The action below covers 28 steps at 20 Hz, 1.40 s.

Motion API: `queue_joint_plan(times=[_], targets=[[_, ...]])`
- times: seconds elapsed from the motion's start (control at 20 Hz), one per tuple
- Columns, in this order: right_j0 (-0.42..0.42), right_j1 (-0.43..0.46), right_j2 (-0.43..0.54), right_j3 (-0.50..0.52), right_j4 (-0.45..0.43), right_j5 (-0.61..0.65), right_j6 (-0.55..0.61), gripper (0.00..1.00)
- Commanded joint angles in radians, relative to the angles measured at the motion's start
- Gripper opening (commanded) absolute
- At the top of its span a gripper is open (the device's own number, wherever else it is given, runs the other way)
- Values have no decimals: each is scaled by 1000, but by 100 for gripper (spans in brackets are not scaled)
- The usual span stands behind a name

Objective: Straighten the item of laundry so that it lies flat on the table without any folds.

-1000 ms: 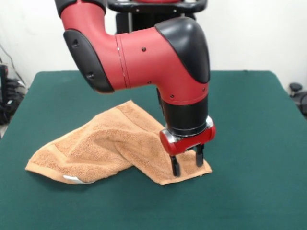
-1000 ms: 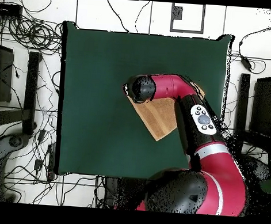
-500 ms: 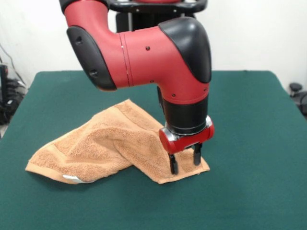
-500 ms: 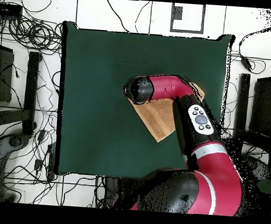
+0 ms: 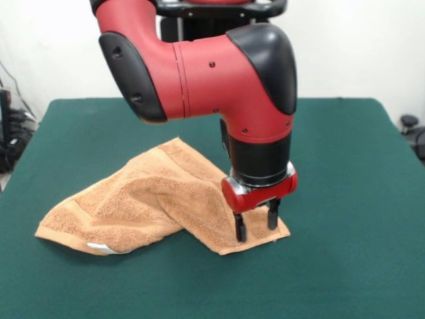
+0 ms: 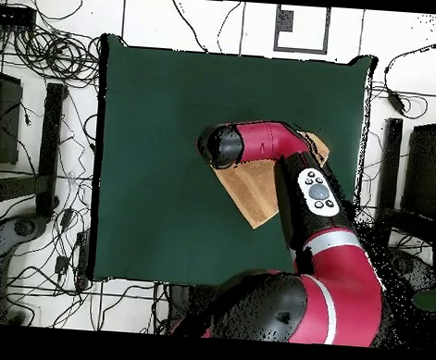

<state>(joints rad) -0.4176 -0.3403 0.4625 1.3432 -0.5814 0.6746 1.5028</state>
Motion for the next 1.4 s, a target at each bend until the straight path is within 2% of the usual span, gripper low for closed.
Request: queue_joint_plan(times=[0.05, 0.15, 0.2, 0.3, 0.35, 0.45, 1.0, 1.4], targets=[[21, 122, -68, 118, -41, -74, 93, 100], [15, 127, -63, 119, -44, -90, 80, 100], [11, 130, -58, 120, -46, -87, 59, 0], [16, 129, -63, 116, -43, -86, 74, 0], [1, 128, -37, 122, -61, -106, 12, 0], [-29, 131, -5, 147, -46, -131, -10, 0], [-6, 85, -24, 183, 31, -49, 52, 0], [49, 12, 6, 258, 104, -84, 143, 0]])
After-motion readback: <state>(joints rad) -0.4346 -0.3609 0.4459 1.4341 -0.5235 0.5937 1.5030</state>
